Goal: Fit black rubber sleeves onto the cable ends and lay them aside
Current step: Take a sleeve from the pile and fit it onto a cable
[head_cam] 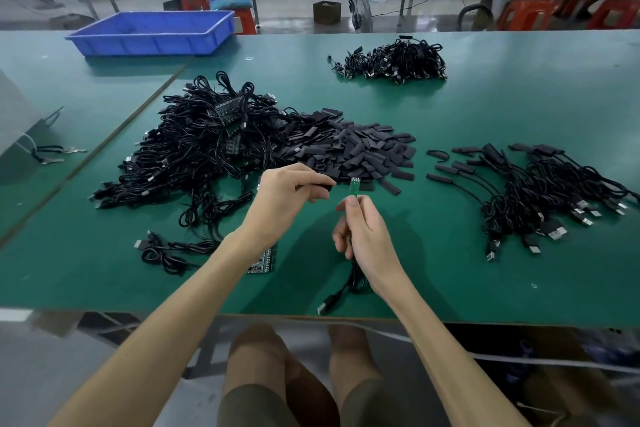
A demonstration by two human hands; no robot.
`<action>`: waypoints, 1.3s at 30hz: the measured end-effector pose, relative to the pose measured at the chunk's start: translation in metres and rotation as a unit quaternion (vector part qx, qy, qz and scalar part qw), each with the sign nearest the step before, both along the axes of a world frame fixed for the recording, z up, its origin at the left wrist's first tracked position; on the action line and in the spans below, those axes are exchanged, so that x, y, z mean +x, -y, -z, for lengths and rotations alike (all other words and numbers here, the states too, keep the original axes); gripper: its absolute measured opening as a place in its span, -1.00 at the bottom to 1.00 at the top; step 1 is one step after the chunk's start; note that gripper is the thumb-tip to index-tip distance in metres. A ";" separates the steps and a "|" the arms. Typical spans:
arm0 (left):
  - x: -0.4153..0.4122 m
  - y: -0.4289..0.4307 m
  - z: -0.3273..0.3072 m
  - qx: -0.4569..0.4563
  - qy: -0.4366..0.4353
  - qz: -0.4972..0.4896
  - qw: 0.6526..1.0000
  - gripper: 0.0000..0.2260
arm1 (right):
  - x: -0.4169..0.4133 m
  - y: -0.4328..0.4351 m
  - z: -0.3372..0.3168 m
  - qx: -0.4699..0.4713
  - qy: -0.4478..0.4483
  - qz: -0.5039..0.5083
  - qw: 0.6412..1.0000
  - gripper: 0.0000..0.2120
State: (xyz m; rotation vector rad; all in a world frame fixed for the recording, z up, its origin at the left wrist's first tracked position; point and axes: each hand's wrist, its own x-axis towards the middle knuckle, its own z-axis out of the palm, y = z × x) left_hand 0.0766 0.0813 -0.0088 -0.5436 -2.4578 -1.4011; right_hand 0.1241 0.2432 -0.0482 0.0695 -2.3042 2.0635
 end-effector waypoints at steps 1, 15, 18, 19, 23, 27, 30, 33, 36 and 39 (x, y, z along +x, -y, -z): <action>0.001 0.000 0.001 0.007 -0.004 -0.003 1.000 -0.79 | 0.000 -0.001 0.000 -0.005 -0.004 0.002 1.000 -0.68; 0.005 0.000 0.004 -0.007 -0.034 -0.004 0.999 -0.75 | -0.001 -0.006 0.000 -0.033 0.001 -0.063 0.997 -0.65; 0.007 0.000 0.003 -0.012 -0.045 0.008 0.999 -0.74 | 0.000 -0.006 -0.001 -0.022 0.001 -0.070 0.997 -0.63; 0.007 0.001 0.003 -0.016 -0.049 0.011 0.999 -0.74 | 0.001 -0.006 -0.001 -0.022 0.002 -0.073 0.997 -0.63; 0.007 0.006 0.001 -0.036 -0.060 0.028 0.997 -0.76 | 0.001 -0.008 0.000 -0.019 0.008 -0.087 0.996 -0.62; 0.008 0.008 -0.004 -0.071 -0.087 0.062 0.992 -0.78 | 0.000 -0.008 0.000 -0.012 0.021 -0.103 0.994 -0.63; 0.009 0.012 -0.009 -0.111 -0.096 0.104 0.984 -0.79 | 0.000 -0.009 -0.001 -0.005 0.032 -0.116 0.993 -0.67; 0.010 0.015 -0.014 -0.141 -0.089 0.138 0.976 -0.78 | -0.001 -0.010 -0.001 0.008 0.034 -0.131 0.991 -0.68; 0.013 0.014 -0.015 -0.164 -0.083 0.167 0.969 -0.80 | -0.001 -0.011 0.000 0.004 0.044 -0.141 0.989 -0.69; 0.011 0.015 -0.014 -0.183 -0.071 0.163 0.967 -0.81 | -0.003 -0.010 0.002 -0.014 0.038 -0.144 0.989 -0.67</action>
